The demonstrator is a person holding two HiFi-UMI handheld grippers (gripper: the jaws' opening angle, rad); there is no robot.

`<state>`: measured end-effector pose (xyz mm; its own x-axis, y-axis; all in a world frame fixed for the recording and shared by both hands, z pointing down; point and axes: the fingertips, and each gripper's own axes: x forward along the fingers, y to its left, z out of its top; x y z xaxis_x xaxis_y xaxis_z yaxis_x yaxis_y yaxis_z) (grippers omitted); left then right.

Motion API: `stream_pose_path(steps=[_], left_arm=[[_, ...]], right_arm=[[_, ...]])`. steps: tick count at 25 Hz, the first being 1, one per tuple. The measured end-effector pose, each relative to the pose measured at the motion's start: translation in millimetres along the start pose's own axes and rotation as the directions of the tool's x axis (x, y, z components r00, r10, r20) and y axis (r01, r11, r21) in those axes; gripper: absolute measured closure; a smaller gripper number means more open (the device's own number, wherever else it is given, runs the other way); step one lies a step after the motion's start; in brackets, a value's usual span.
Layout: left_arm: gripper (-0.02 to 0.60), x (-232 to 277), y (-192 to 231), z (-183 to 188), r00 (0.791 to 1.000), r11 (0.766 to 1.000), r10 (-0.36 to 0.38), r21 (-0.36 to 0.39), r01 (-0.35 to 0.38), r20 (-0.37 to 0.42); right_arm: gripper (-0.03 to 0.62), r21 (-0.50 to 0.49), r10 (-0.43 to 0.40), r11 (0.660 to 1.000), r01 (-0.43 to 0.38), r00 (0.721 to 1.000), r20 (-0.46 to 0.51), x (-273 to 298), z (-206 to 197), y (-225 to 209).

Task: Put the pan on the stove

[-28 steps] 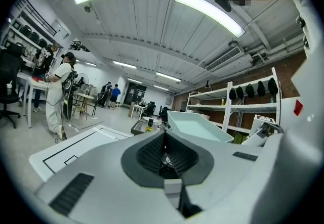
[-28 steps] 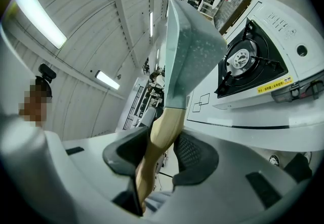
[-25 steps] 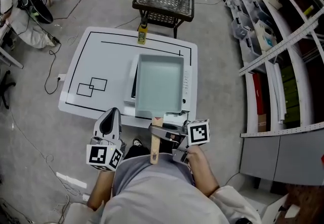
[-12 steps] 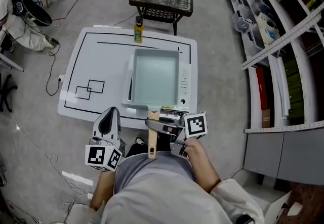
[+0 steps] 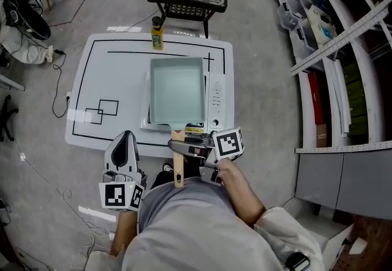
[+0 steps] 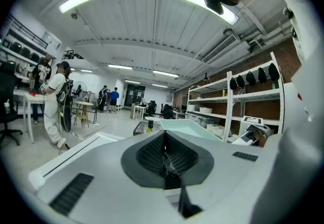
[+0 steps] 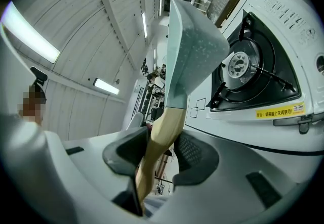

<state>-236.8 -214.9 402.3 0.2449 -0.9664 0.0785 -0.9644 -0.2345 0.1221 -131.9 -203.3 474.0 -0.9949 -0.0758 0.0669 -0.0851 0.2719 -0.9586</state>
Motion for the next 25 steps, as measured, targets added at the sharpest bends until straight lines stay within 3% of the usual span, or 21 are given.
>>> stream_pose_path(steps=[25], left_arm=[[0.580, 1.2, 6.6, -10.5, 0.998, 1.000, 0.014, -0.011, -0.015, -0.058]], right_arm=[[0.428, 0.087, 0.026, 0.996, -0.029, 0.999, 0.030, 1.2, 7.6, -30.5]])
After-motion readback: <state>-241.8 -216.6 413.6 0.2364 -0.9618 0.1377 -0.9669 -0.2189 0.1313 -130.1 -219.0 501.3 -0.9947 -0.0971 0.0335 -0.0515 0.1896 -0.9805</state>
